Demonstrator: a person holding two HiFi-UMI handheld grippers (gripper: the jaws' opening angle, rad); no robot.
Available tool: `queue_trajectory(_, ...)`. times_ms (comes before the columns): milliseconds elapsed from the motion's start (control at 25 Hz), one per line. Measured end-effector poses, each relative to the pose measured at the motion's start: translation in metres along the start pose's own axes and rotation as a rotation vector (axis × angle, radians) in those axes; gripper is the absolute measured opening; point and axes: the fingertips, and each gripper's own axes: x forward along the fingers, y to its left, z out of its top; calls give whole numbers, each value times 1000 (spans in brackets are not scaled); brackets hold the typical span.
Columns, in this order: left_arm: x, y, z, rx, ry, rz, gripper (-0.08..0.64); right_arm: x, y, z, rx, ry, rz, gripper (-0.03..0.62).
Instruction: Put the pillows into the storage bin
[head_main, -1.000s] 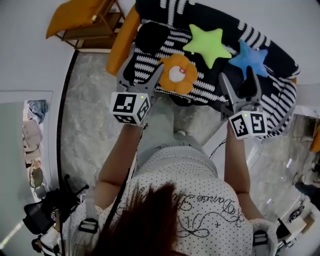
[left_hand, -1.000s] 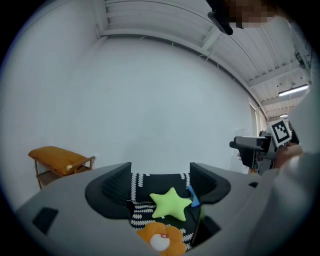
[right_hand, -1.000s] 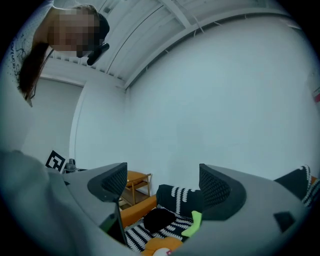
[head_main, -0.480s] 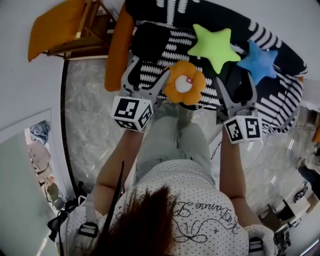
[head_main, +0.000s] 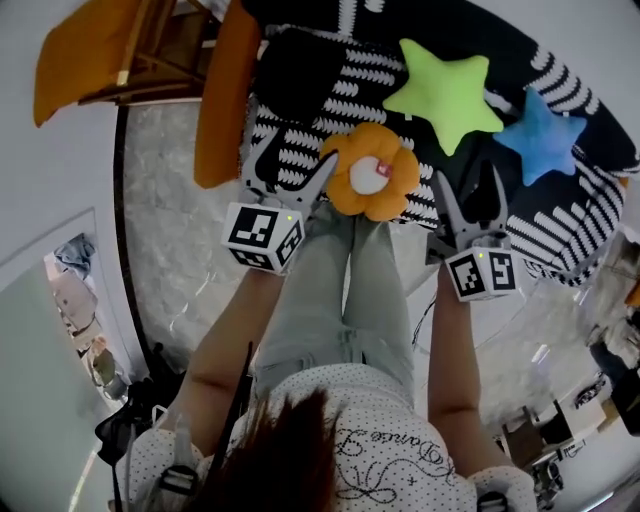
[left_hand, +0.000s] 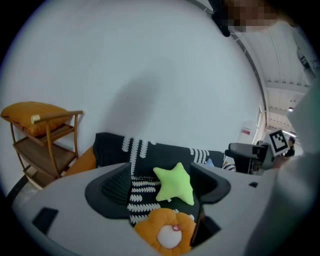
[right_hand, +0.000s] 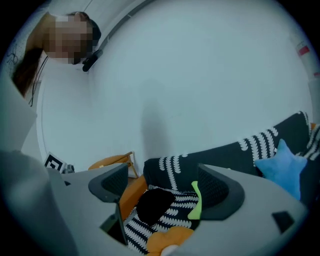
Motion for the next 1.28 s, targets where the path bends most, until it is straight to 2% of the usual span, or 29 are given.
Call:
queue_trajectory(160, 46, 13, -61, -99, 75, 16, 351, 27, -39, -58, 55, 70, -3, 426)
queue_trajectory(240, 64, 18, -94, -122, 115, 30, 351, 37, -55, -96, 79, 132, 2, 426)
queue_trajectory(480, 120, 39, -190, -111, 213, 54, 351, 63, -113, -209, 119, 270, -19, 427)
queue_trajectory(640, 145, 42, -263, -95, 310, 44, 348, 66, -144, -274, 158, 320, -56, 422)
queue_trajectory(760, 157, 46, -304, -83, 364, 42, 348, 67, -159, -313, 188, 347, -71, 420)
queue_trajectory(960, 171, 61, -335, -79, 415, 56, 348, 74, -175, -350, 164, 393, -60, 417)
queue_trajectory(1280, 168, 65, -339, -43, 420, 36, 348, 80, -172, -405, 130, 508, -48, 396)
